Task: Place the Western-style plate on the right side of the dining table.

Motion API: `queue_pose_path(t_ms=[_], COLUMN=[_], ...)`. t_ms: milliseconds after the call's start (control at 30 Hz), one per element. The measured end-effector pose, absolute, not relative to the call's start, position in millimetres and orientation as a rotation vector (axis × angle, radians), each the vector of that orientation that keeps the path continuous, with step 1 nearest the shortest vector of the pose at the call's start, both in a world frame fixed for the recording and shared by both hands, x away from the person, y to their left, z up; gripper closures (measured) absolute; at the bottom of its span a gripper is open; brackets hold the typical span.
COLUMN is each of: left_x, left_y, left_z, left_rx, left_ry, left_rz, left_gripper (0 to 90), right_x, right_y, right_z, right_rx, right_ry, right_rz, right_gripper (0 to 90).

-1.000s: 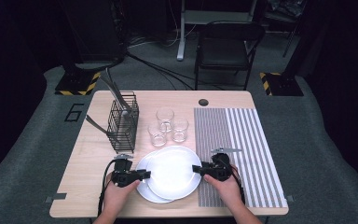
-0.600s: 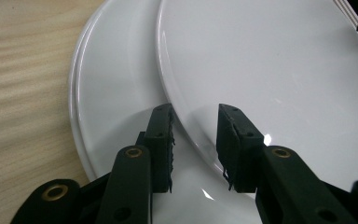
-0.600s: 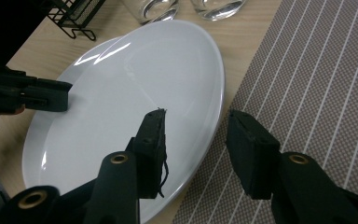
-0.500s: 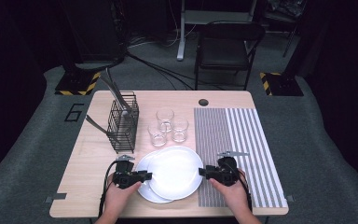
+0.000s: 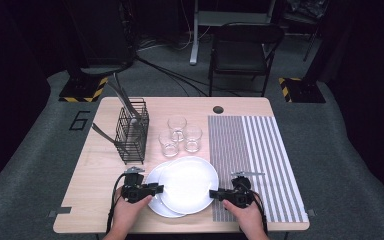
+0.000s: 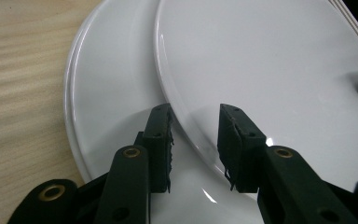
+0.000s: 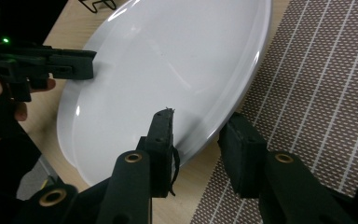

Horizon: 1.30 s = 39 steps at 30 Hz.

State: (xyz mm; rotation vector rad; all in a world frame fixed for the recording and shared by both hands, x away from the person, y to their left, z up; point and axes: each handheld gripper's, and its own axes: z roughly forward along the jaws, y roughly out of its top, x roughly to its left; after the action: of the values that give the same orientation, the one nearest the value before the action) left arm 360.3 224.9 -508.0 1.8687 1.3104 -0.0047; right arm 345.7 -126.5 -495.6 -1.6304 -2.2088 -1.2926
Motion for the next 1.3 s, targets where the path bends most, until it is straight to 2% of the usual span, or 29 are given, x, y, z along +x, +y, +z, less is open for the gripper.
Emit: queue_pose_path(t_ms=[567,933,1100,1300], left_x=[362,363,365,364], left_y=[214,208,207,203], left_z=[-509,-509,-508,-508], left_rx=[1.865,1.889,1.889,1.873], left_ry=[1.286,1.255,1.247,1.267], left_rz=[-0.028,0.005,-0.002,-0.042], left_gripper=[63.9,60.3,54.8,54.0], right_x=[352,353,353,352], right_y=[-142,-152,-158,-160], right_z=[-487,-482,-484,-488], right_rx=[-1.695,-1.746,-1.773,-1.779], right_ry=[-2.149,-2.167,-2.145,-2.133], right_rz=[-1.350,-1.369,-1.377,-1.377], right_gripper=[75.9,76.0,75.9,74.9])
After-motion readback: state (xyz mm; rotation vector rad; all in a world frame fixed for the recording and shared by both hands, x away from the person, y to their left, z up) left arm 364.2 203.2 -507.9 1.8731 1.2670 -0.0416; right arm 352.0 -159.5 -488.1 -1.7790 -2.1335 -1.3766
